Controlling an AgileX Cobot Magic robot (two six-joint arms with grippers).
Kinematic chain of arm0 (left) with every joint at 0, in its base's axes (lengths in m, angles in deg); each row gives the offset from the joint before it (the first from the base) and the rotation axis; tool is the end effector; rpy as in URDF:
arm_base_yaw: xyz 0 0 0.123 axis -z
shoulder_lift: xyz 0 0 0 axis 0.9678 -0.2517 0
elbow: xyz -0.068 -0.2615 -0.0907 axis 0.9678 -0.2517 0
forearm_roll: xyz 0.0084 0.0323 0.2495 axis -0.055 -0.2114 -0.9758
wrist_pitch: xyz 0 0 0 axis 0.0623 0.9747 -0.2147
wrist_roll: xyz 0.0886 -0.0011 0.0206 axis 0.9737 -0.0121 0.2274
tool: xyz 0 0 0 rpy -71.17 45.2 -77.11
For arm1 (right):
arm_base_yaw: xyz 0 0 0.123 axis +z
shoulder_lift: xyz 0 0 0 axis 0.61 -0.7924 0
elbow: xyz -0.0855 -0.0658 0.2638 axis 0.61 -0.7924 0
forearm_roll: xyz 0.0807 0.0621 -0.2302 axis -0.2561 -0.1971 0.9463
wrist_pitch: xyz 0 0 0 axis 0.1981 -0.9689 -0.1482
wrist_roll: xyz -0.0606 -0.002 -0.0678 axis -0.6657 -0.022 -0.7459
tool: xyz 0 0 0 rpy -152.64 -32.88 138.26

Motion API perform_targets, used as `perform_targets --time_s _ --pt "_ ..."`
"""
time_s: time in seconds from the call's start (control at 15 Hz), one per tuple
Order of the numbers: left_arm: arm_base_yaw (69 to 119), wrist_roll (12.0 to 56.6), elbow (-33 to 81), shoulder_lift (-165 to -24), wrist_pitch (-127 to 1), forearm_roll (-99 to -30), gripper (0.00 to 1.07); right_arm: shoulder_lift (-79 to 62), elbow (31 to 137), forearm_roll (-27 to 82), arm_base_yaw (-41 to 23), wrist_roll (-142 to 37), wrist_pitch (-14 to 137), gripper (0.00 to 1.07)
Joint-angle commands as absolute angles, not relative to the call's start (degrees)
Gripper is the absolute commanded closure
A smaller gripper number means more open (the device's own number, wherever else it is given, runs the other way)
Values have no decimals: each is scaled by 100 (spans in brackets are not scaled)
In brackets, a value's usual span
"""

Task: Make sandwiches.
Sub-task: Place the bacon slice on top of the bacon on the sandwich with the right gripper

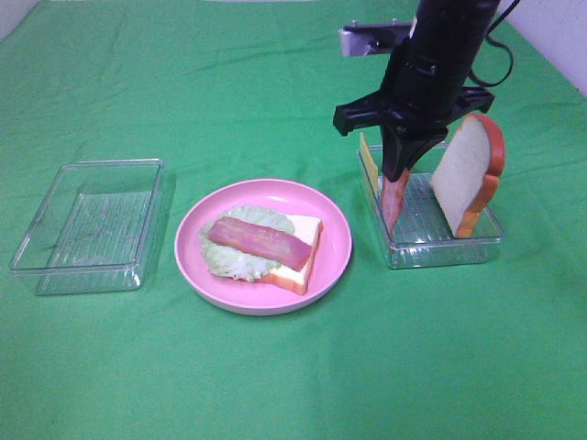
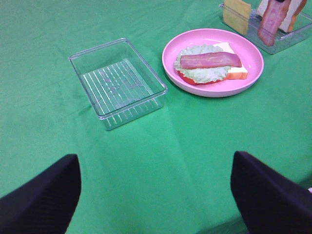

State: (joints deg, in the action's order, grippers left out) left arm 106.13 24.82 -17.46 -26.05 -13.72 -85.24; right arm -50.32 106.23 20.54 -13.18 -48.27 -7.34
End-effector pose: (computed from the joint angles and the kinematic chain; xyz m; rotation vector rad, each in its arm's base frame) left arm -0.0006 0.0098 0.2777 0.4380 1.9938 -0.2763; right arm 0.3574 0.1729 0.2406 -0.5738 2.9402 0.2157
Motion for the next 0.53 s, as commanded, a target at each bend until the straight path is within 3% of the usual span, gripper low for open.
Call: perform_targets --time_s 0.07,0.27,0.33,0.4,0.53 --pt "10625 2493 -1752 -2490 -1429 -8541 26 -4556 10675 1946 -1318 -4862 -1359 107" --pt "10625 2493 -1752 -2490 -1429 -8541 26 -4252 10675 1241 -1318 -5131 -1341 107" --pt "10625 2493 -1752 -2490 -1429 -8541 26 -4258 10675 639 -1318 -5503 -1267 107" --pt "10625 2493 -1752 -2490 -1429 -8541 26 -4413 10675 -701 -1313 -6208 -1267 107" --pt "10625 2493 -1752 -2490 -1429 -8541 26 -4659 10675 -1698 -1215 -6815 -1238 107"
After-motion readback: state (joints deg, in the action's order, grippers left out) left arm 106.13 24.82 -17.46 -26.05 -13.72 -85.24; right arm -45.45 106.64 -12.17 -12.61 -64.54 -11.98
